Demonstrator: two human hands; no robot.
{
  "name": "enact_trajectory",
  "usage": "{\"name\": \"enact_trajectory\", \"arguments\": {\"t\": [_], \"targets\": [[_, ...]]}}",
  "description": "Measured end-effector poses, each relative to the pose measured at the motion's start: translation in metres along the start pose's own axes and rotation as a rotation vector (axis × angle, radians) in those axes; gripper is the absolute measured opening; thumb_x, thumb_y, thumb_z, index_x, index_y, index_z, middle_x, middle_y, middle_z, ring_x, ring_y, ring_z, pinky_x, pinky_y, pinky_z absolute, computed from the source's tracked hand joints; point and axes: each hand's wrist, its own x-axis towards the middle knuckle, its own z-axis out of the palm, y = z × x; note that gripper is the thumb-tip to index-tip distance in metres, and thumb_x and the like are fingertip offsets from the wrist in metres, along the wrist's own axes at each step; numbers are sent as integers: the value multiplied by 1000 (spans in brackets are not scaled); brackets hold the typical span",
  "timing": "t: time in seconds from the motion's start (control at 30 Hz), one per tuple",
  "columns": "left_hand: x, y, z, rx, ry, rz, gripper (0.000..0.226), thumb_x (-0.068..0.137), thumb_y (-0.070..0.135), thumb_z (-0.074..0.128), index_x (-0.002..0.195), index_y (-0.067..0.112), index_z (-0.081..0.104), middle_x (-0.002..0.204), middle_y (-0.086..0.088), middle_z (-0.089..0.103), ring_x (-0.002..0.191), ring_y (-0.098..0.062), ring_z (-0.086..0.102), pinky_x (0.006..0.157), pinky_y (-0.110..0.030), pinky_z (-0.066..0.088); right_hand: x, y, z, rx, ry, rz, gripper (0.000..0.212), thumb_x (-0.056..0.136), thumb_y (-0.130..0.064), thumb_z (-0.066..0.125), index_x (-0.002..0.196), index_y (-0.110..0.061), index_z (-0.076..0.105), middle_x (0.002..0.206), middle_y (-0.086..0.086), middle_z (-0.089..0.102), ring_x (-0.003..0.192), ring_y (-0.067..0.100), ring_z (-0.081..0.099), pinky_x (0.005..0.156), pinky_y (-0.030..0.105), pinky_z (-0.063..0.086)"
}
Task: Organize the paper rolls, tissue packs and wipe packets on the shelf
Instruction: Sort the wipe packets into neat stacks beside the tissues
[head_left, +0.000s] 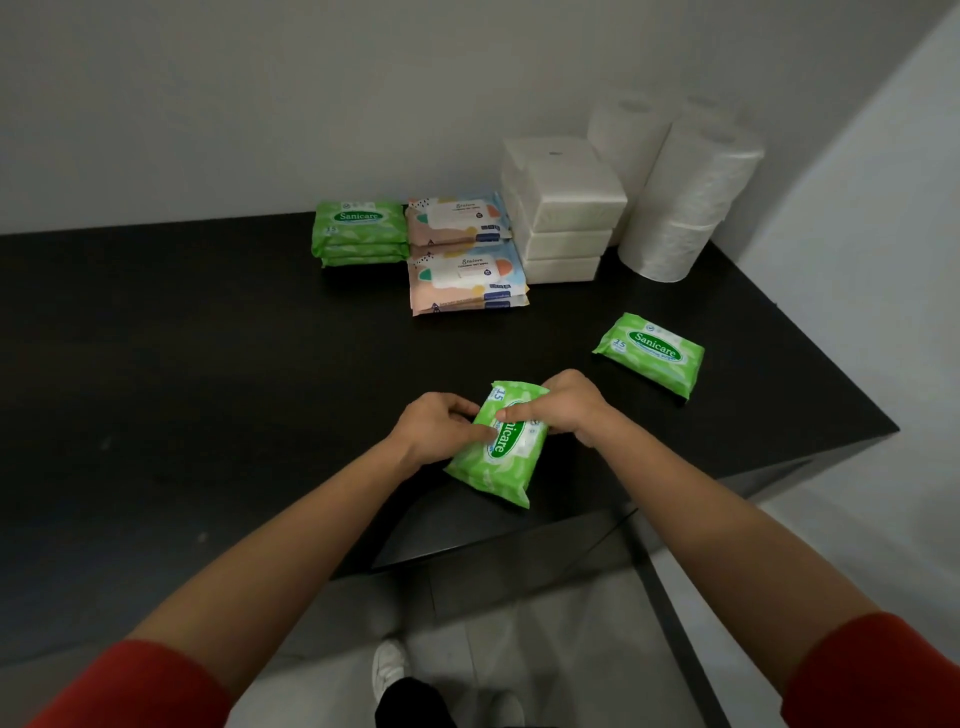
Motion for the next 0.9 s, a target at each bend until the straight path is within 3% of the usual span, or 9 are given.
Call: {"name": "enact_trajectory", "arguments": {"t": [0.07,0.13,0.33,0.53,0.63,0.77,0.9], "targets": [[1,-2,-4,-131,-62,-22,40,78,23,76,114,12,63,96,-2,71,88,-14,69,79,-29,57,-4,-8,-3,172,-74,3,33,66,-18,86,86,-9,63,86,5,70,75,12,67,62,25,54],[-1,-2,-10,-246,-115,-38,40,81,22,74,117,10,59,100,-5,72,88,-15,70,75,-28,58,-6,-19,-6,277,-120,-27,26,71,-11,82,87,-11,62,85,3,69,75,11,66,61,24,53],[1,2,-39,-600,-170,-26,30,86,21,67,114,13,62,105,-6,73,94,-18,70,77,-29,57,-1,-60,9,331,-154,-213,22,75,-15,79,92,-10,67,92,7,70,86,18,69,81,33,57],[17,-6,-89,-808,49,12,32,84,14,69,114,7,63,108,-13,71,94,-25,70,78,-35,58,12,-100,35,453,-134,-271,13,84,-22,72,90,-14,63,93,5,69,81,14,66,73,26,56],[26,-13,-109,-944,239,8,25,83,12,70,106,6,65,103,-12,72,88,-22,71,71,-33,59,23,-112,47,297,-257,-207,34,80,-31,75,107,-14,63,104,3,69,93,14,66,74,28,57],[39,-23,-134,-1050,337,-12,24,83,14,71,105,6,65,101,-10,72,89,-21,71,73,-34,57,37,-132,64,325,-338,-173,39,81,-15,74,116,-7,57,102,5,67,84,11,66,66,23,57],[54,-32,-169,-1059,365,-22,26,84,18,69,107,6,64,102,-10,71,91,-20,69,70,-32,55,57,-158,76,454,-212,-202,36,81,-5,72,113,-6,55,92,3,62,78,11,63,56,17,55]]}}
